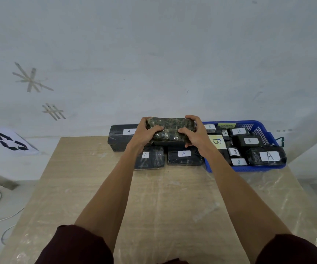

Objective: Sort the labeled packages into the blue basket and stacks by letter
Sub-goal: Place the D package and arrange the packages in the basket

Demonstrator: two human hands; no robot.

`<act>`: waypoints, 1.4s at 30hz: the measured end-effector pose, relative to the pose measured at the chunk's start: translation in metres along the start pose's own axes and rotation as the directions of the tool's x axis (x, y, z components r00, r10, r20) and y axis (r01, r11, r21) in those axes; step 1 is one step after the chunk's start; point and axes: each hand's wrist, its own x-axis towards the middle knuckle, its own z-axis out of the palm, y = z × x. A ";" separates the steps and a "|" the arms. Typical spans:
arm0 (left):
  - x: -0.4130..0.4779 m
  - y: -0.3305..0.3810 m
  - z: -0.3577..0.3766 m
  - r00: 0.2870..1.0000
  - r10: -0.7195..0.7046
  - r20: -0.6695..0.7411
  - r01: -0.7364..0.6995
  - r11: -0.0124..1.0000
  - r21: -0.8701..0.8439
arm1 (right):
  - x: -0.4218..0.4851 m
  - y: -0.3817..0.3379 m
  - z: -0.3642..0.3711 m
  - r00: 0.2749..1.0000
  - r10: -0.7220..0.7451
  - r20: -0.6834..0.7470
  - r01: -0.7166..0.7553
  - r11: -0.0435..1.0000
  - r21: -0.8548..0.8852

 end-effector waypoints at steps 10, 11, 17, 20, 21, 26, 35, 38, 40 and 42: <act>0.005 0.000 0.003 1.000 0.002 -0.020 -0.002 1.000 0.009 | 0.005 0.002 0.000 0.999 0.002 -0.037 -0.002 1.000 -0.003; 0.006 0.000 0.004 1.000 -0.006 -0.022 0.006 1.000 0.004 | 0.005 0.001 0.000 0.999 -0.006 -0.038 0.005 1.000 -0.009; 0.007 0.000 0.003 0.998 0.057 -0.039 -0.056 0.998 0.024 | 0.010 -0.006 -0.004 1.000 0.018 0.011 -0.018 0.999 -0.040; 0.010 -0.004 -0.001 0.996 0.080 -0.038 -0.080 0.997 0.018 | 0.012 -0.005 -0.002 1.000 0.003 0.019 -0.002 0.998 -0.061; 0.011 -0.004 -0.002 0.996 0.087 -0.035 -0.086 0.996 0.012 | 0.013 -0.003 -0.001 1.000 -0.004 0.016 0.005 0.998 -0.062; 0.009 -0.004 -0.006 0.992 0.129 -0.012 -0.129 0.991 0.028 | 0.017 0.003 -0.004 0.995 0.092 0.025 -0.091 0.995 -0.044; 0.008 0.011 0.000 0.978 0.181 0.104 -0.190 0.979 0.076 | 0.017 -0.003 -0.006 0.973 0.224 0.050 -0.230 0.956 0.183; 0.007 0.014 0.005 0.990 0.085 0.114 -0.082 0.996 -0.030 | 0.015 -0.005 -0.004 0.993 0.121 -0.006 -0.118 0.981 0.152; 0.008 0.015 0.008 0.997 0.013 0.075 -0.002 0.991 -0.136 | 0.013 -0.005 -0.002 0.999 0.050 -0.018 -0.049 0.996 0.075; 0.008 0.013 0.008 0.998 -0.018 0.056 0.029 0.979 -0.201 | 0.010 -0.007 0.000 1.000 -0.013 -0.015 0.013 1.000 0.018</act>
